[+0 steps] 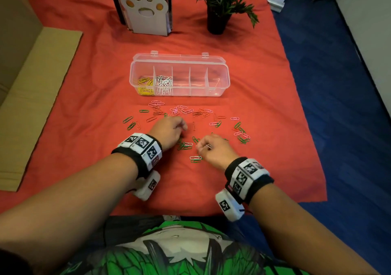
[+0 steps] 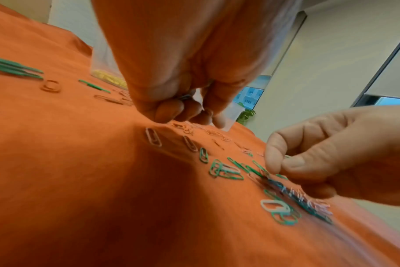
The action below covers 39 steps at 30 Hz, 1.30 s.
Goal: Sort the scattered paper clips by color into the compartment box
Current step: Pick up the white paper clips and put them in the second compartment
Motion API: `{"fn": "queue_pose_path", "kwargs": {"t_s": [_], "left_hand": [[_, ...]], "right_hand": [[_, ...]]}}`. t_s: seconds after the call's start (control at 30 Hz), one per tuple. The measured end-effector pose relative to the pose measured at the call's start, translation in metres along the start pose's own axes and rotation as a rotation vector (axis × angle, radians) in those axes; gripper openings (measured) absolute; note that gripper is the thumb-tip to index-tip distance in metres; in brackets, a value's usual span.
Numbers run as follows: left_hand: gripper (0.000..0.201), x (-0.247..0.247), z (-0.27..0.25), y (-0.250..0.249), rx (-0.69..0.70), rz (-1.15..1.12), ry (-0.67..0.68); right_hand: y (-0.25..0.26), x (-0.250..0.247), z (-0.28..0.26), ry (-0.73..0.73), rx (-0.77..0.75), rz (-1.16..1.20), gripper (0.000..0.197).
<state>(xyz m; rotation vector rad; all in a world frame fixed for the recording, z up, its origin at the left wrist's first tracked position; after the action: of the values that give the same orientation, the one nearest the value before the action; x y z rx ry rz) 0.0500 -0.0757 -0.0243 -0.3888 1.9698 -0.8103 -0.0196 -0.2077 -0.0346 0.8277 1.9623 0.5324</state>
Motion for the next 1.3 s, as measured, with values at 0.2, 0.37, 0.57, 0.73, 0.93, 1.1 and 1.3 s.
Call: {"fn": "queue_pose_path", "kwargs": {"t_s": [0.2, 0.37, 0.57, 0.73, 0.93, 1.1, 1.3], "left_hand": [[0.015, 0.010, -0.021, 0.019, -0.058, 0.164, -0.004], [0.011, -0.001, -0.026, 0.036, -0.099, 0.156, -0.027], [0.021, -0.008, -0.025, 0.039, -0.237, -0.258, -0.050], [0.030, 0.009, -0.020, 0.021, -0.294, -0.554, 0.063], [0.020, 0.015, -0.010, -0.008, 0.138, 0.315, 0.035], [0.018, 0.026, -0.009, -0.010, 0.202, 0.465, 0.071], [0.001, 0.017, -0.010, 0.000, 0.102, 0.101, 0.029]], "right_hand": [[-0.004, 0.012, -0.004, -0.067, -0.125, -0.278, 0.011], [-0.013, -0.006, 0.000, -0.078, -0.052, -0.309, 0.017], [-0.005, -0.012, -0.002, -0.089, -0.069, -0.240, 0.016], [0.004, 0.006, -0.009, -0.092, -0.186, -0.645, 0.018], [0.017, 0.013, -0.017, -0.201, -0.275, -0.856, 0.019], [0.004, 0.001, -0.008, -0.123, -0.193, -0.436, 0.009], [-0.018, -0.029, -0.008, -0.149, 0.211, 0.626, 0.024]]}}
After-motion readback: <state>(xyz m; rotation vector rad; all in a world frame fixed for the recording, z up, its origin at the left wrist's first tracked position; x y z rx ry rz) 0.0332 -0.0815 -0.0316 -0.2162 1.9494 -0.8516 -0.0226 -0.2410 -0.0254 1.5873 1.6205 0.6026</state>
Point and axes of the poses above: each hand's wrist, its own z-axis towards the middle knuckle, its own x-axis out of the palm, y = z × x, the point moved 6 cm from there along z, towards the middle knuckle, and after that the axes turned 2 degrees about -z, right-handed, at the moved point
